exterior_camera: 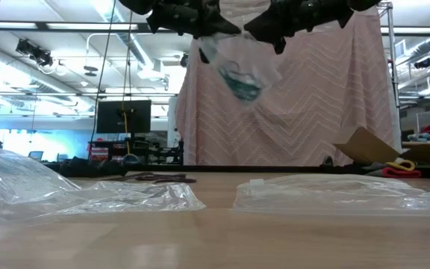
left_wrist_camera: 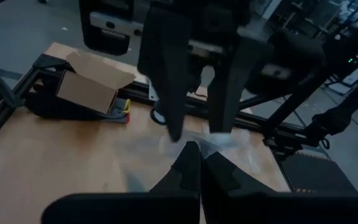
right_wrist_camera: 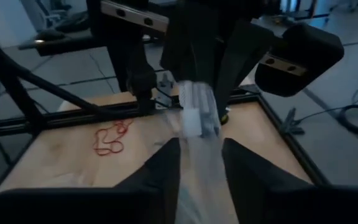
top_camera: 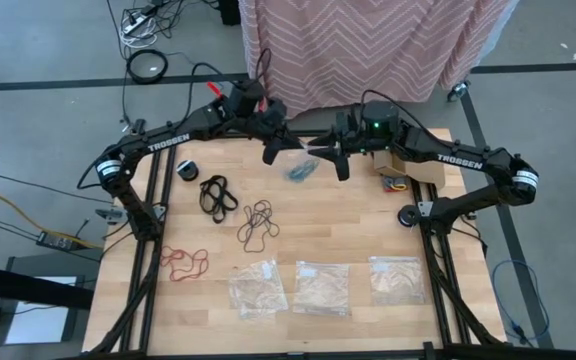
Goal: Sort rubber bands
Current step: Close the top transparent zip bag
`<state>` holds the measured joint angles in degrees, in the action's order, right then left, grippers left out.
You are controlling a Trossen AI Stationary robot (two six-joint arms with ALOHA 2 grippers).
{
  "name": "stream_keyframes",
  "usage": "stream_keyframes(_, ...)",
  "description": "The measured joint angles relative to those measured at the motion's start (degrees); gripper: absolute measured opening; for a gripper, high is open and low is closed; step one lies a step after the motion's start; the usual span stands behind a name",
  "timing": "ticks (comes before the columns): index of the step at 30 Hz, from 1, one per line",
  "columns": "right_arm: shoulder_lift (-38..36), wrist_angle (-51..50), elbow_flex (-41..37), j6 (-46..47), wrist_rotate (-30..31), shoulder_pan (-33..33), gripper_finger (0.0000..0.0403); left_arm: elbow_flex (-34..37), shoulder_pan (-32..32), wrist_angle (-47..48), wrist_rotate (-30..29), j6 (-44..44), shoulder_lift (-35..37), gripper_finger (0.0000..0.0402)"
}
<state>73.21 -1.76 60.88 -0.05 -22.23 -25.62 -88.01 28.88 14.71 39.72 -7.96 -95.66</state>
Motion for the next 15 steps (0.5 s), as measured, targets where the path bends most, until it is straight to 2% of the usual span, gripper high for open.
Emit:
stream_keyframes(5,0.0,0.0,0.0,-0.1,1.8,0.1,0.0148,0.0,0.0,-0.1,0.1,-0.2,0.0,0.0000)
stream_keyframes(9,0.0,0.6,0.0,0.3,4.1,0.2,0.0147,0.0,0.0,-0.1,0.5,-0.7,0.0,0.0000)
stream_keyframes(12,0.0,1.3,0.0,0.4,4.3,0.1,0.0114,0.0,0.0,-0.5,0.5,-1.1,0.0,0.0000)
stream_keyframes(15,0.0,0.9,0.0,0.4,4.3,0.2,0.0049,0.0,0.0,-1.3,0.6,-1.5,0.0,0.0000)
